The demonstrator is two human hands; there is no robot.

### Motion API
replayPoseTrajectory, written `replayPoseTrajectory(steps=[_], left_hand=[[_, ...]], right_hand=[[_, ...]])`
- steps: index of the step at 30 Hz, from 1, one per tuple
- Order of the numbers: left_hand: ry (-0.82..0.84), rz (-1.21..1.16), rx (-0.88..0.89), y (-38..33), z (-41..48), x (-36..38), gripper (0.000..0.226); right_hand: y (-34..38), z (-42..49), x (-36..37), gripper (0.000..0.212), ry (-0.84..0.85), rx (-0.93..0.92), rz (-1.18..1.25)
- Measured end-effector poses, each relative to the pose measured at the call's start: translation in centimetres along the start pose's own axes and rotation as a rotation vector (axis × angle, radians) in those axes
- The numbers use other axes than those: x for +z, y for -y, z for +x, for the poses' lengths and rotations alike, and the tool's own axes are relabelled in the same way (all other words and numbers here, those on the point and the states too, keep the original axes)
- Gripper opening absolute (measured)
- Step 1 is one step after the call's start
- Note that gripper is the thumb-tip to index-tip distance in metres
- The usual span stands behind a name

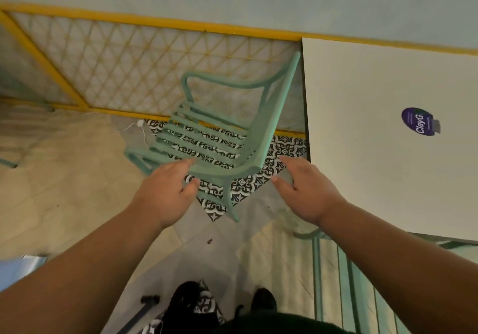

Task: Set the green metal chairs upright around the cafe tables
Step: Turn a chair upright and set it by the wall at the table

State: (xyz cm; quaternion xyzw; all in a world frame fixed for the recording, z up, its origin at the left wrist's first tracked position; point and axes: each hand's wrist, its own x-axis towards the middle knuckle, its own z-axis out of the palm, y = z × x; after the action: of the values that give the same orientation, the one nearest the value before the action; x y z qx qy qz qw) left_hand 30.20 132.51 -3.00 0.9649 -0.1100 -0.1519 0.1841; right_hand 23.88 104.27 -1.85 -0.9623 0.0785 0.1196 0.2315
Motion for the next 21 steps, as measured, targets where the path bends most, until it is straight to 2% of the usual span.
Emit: replayPoseTrajectory(steps=[8, 12, 15, 18, 21], left_hand=[[0.059, -0.05, 0.041, 4.9, 10.7, 6.7, 0.053], [0.103, -0.055, 0.085, 6.3, 15.5, 9.9, 0.05], [0.14, 0.012, 0.096, 6.7, 19.4, 12.2, 0.047], [0.267, 0.093, 0.079, 6.9, 21.8, 15.5, 0.059], [0.206, 0.126, 0.072, 7.4, 22.5, 17.8, 0.068]], right_hand=[[2.2, 10.0, 4.9, 0.064, -0.069, -0.049, 0.07], [1.5, 14.9, 4.5, 0.065, -0.008, -0.101, -0.09], [0.8, 17.1, 5.3, 0.063, 0.05, -0.167, -0.341], [-0.1, 18.0, 6.1, 0.057, -0.062, -0.233, -0.296], [-0.7, 18.2, 6.6, 0.045, -0.18, -0.318, -0.224]])
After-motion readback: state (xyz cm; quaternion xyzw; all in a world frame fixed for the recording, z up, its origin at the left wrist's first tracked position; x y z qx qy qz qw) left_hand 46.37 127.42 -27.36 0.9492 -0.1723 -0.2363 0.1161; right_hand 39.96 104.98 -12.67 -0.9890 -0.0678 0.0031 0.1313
